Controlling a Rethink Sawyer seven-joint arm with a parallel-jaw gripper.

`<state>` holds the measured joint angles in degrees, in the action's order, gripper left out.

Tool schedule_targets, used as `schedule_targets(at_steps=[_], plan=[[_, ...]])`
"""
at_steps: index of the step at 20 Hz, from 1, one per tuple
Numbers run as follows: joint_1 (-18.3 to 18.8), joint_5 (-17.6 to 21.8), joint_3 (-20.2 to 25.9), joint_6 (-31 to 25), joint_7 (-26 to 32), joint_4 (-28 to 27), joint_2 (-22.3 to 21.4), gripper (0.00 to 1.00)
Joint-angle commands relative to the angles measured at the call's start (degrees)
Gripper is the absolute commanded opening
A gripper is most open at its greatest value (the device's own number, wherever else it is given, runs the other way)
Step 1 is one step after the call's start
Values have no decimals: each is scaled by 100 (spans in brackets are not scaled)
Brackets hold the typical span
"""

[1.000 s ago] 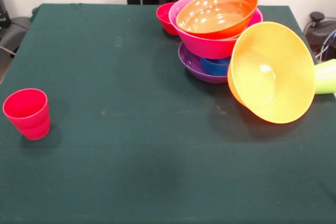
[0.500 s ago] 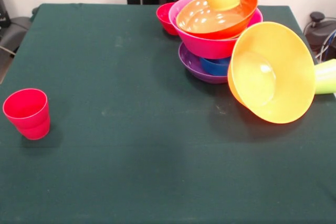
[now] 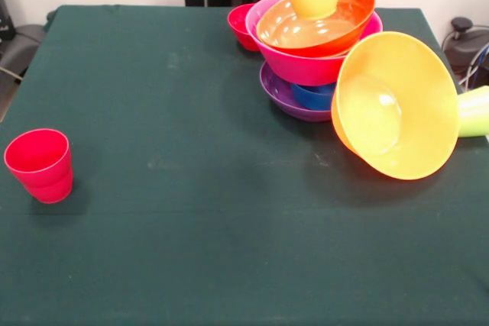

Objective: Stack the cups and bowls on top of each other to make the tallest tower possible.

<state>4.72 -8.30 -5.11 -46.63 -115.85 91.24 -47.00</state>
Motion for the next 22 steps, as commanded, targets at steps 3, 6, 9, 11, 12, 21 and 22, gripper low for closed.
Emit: schedule_targets(at_steps=[3, 6, 9, 11, 12, 21, 22], plan=[[-182, -8, -17, -69, -684, 908, -589, 0], [-145, -13, 5, 149, -626, 1035, -547, 0], [-166, -27, 53, 317, -687, 1077, -453, 0], [-183, -47, 90, 472, -735, 1128, -393, 0], [-197, -54, 98, 530, -766, 1153, -374, 0], [-284, -65, 156, 1207, -902, 1438, -186, 0], [-289, -72, 164, 1282, -902, 1491, -186, 0]])
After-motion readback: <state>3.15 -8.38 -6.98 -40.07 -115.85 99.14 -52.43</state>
